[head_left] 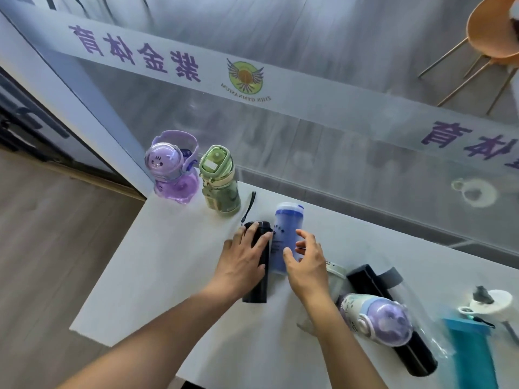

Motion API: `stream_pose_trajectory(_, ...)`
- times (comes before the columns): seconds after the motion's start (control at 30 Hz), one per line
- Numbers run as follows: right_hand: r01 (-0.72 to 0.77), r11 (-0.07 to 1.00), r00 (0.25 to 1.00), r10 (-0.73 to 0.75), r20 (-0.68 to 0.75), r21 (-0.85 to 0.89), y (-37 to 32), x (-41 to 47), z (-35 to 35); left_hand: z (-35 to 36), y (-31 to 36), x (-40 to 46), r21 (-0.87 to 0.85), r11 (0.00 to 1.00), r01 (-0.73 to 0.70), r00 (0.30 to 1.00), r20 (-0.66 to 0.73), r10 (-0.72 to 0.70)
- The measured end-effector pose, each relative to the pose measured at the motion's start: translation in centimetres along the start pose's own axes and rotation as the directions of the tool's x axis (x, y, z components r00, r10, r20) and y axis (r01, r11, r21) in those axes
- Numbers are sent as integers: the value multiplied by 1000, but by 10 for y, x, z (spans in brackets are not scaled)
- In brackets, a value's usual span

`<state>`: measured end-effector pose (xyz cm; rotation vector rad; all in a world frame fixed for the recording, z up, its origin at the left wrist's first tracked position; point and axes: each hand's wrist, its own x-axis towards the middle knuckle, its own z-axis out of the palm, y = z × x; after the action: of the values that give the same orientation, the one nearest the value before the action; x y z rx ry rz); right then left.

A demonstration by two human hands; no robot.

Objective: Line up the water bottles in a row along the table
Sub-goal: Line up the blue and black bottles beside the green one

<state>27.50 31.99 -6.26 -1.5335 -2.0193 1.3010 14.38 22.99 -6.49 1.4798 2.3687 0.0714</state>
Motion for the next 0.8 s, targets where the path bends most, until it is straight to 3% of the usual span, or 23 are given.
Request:
stream_pose_trajectory(0.17, -8, 999, 1000, 8, -1, -50, 2, 11, -3, 16, -1, 28, 31, 999, 33, 995, 92, -36)
stream_pose_trajectory(0.47, -70, 986, 994, 55, -99, -153, -21, 65, 10, 31, -29, -10, -144, 989, 42, 993, 116, -26)
stream_pose_trajectory(0.67, -293, 878, 955, 289, -69, -378, -30, 104, 28, 44, -35, -82, -160, 984, 79, 988, 146, -56)
stream_pose_trajectory(0.8, -360, 877, 923, 385, 20, -318, -22, 109, 33, 48, -43, -110, -186, 976, 110, 981, 177, -77)
